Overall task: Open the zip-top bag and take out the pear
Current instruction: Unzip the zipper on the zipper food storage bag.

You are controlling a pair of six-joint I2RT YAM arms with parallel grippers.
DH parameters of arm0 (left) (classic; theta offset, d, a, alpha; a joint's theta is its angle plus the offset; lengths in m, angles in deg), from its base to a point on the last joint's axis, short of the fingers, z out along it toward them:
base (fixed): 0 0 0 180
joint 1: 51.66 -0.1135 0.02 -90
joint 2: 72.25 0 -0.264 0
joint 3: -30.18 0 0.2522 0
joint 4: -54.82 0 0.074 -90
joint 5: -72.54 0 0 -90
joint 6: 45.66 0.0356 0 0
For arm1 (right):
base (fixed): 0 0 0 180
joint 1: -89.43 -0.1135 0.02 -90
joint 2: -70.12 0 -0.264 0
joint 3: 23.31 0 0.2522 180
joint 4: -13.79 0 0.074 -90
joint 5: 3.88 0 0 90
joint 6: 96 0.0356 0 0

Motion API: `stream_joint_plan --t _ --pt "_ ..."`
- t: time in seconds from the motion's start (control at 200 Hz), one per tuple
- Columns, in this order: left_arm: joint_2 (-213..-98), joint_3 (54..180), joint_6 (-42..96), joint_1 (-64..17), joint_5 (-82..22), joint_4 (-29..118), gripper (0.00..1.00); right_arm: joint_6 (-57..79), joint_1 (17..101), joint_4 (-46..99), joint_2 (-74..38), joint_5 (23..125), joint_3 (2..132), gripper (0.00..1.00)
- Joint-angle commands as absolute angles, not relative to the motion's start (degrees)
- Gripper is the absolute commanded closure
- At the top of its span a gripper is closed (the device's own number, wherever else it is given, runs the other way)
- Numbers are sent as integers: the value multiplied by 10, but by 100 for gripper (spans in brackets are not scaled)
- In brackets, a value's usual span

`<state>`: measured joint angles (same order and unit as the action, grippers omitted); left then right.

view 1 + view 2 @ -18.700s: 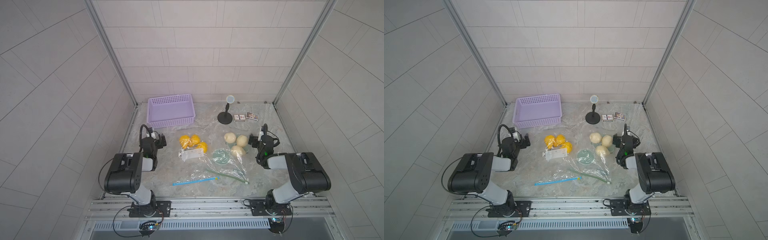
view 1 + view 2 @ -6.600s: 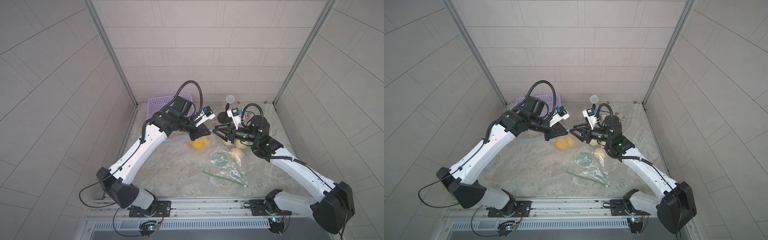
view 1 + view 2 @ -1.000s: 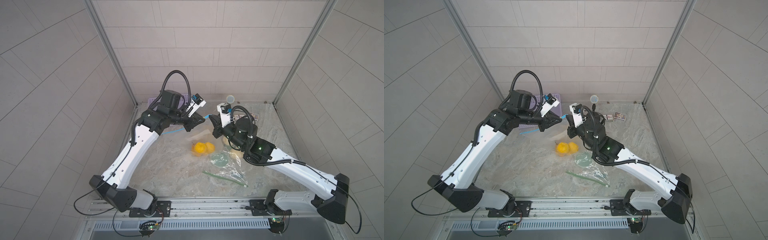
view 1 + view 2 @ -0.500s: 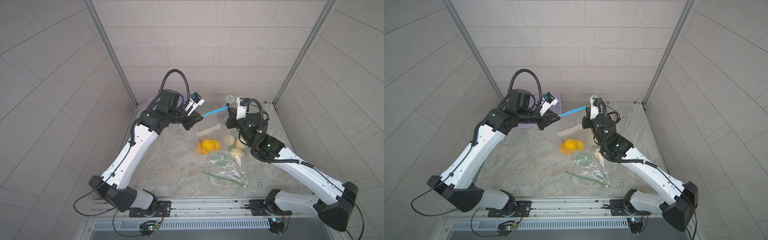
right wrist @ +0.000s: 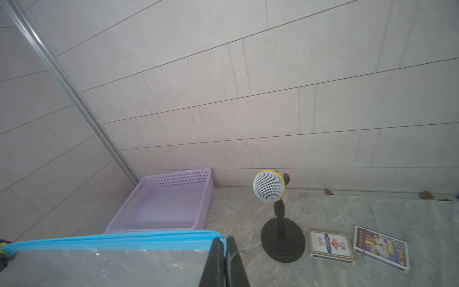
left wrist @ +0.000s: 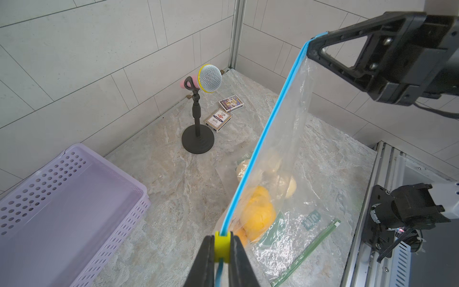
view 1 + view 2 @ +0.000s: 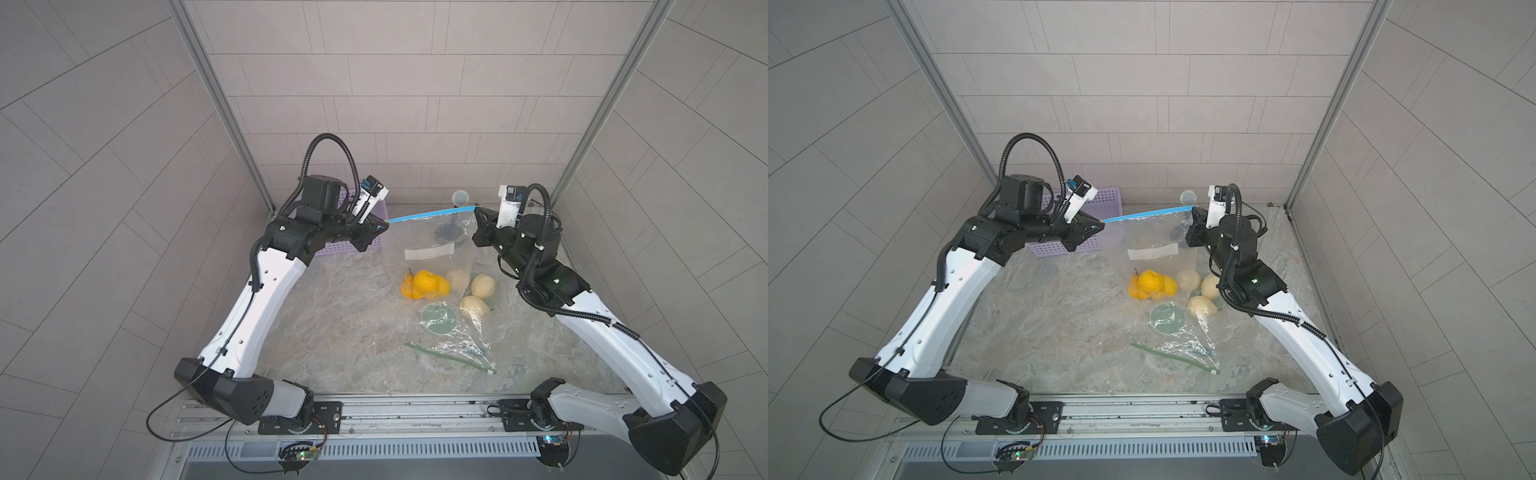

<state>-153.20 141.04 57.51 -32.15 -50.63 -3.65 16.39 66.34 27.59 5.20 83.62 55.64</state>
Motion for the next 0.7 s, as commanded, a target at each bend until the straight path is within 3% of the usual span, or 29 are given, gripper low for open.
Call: stream_joint_plan --t 0.0,0.115,0.235,0.51,0.696 --pt "-1533 1416 558 -338 -476 -15 87 212 718 201 44 616 570 100" --pt "-1568 1457 558 -338 -486 -1 88 257 726 113 -10 395 601 100" --pt "-1597 1507 557 -340 -488 17 89 296 717 71 -65 298 657 100" --pt "-1628 1543 543 -353 -459 94 90 157 682 227 -117 276 756 100" --pt "-1543 1346 509 -364 -449 204 90 -25 635 345 -72 365 647 100"
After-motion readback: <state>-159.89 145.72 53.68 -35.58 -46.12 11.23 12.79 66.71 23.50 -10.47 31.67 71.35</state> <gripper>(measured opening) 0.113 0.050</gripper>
